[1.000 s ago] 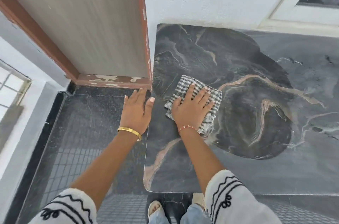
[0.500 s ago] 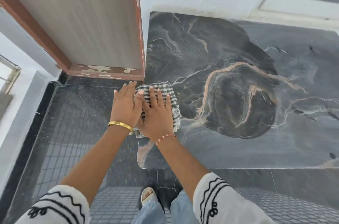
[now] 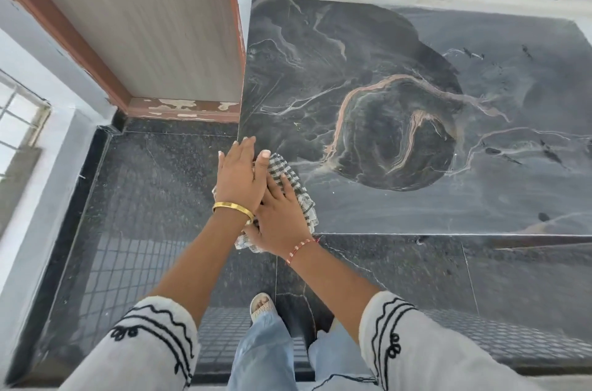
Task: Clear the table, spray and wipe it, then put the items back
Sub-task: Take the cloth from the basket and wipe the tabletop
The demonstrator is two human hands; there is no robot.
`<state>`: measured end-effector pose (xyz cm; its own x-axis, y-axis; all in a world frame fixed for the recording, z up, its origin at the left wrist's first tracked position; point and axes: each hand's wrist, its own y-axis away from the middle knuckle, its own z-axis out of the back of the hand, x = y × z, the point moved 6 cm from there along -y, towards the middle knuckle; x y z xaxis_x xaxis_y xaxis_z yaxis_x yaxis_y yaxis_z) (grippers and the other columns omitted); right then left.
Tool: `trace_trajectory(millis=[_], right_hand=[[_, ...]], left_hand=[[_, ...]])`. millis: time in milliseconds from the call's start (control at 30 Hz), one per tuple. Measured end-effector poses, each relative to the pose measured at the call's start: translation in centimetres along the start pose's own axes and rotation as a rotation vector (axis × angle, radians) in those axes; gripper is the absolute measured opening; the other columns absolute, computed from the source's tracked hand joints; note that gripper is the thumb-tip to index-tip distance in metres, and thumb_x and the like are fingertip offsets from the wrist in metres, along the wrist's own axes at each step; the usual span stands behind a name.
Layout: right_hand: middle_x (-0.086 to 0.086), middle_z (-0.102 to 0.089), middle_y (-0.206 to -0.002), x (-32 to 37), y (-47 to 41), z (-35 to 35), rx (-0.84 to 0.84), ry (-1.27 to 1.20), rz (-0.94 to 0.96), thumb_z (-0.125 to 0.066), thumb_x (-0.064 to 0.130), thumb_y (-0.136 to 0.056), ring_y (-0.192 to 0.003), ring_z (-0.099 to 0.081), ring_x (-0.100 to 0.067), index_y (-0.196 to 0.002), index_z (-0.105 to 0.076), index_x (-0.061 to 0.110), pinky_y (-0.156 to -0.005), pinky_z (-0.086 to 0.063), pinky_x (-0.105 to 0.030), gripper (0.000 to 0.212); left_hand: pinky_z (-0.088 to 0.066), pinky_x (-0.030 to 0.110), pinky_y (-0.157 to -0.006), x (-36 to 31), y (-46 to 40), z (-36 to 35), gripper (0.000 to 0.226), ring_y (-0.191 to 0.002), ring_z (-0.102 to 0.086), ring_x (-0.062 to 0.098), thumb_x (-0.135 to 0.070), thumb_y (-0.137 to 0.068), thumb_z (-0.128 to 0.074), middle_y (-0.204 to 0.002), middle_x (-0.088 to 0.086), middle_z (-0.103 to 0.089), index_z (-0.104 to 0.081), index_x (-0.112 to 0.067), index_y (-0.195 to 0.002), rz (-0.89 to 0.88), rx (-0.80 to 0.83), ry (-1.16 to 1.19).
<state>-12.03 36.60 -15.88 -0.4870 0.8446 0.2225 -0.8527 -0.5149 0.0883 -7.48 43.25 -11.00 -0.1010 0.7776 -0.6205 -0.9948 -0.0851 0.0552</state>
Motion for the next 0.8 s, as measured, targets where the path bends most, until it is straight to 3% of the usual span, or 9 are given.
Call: trace_trajectory(millis=[200,267,533,633,800], right_hand=[[-0.008,-0.018,-0.157,-4.6,2.9,1.1,0.004,0.007,0.019,-0.021,0.048,-0.09,-0.147,-0.01,-0.027,-0.146,-0.028,0.021,-0.118,0.002,-0.046,0.063],[-0.008,-0.018,-0.157,-7.4,4.1,1.6,-0.013,-0.013,-0.027,-0.03,0.045,-0.091,-0.146,-0.013,-0.028,-0.145,-0.03,0.023,-0.117,0.001,-0.047,0.058],[-0.004,-0.015,-0.158,-21.2,9.7,3.7,-0.075,0.023,-0.338,-0.033,0.043,-0.091,-0.146,-0.013,-0.025,-0.148,-0.019,0.034,-0.118,-0.004,-0.046,0.059],[-0.005,-0.018,-0.158,-26.0,13.2,4.4,-0.134,0.005,-0.472,-0.034,0.041,-0.09,-0.146,-0.014,-0.025,-0.147,-0.021,0.034,-0.118,-0.004,-0.045,0.059],[-0.007,-0.026,-0.155,-30.1,18.1,5.0,-0.266,-0.051,-0.655,-0.037,0.032,-0.093,-0.144,-0.02,-0.027,-0.145,-0.029,0.027,-0.117,-0.007,-0.047,0.053]], left_hand=[[-0.003,0.04,-0.118,-3.4,2.0,-2.8,0.051,-0.142,-0.019,0.025,-0.034,-0.097,-0.025,-0.148,0.012,-0.034,-0.03,-0.008,-0.14,0.017,-0.029,0.03],[-0.003,0.041,-0.117,-4.6,2.3,-4.1,0.049,-0.141,-0.021,0.026,-0.032,-0.097,-0.026,-0.147,0.013,-0.036,-0.031,-0.007,-0.14,0.022,-0.027,0.013],[-0.011,0.044,-0.117,-10.5,2.4,-9.4,0.049,-0.14,-0.025,0.028,-0.031,-0.097,-0.028,-0.146,0.014,-0.037,-0.035,-0.005,-0.138,-0.039,0.023,-0.019],[-0.013,0.045,-0.117,-13.7,2.5,-12.3,0.05,-0.138,-0.028,0.029,-0.033,-0.097,-0.029,-0.144,0.015,-0.039,-0.037,-0.004,-0.137,-0.086,0.067,-0.014],[-0.005,0.043,-0.118,-18.0,3.2,-16.4,0.05,-0.141,-0.023,0.026,-0.034,-0.097,-0.028,-0.147,0.012,-0.036,-0.034,-0.007,-0.139,-0.176,0.162,-0.009]])
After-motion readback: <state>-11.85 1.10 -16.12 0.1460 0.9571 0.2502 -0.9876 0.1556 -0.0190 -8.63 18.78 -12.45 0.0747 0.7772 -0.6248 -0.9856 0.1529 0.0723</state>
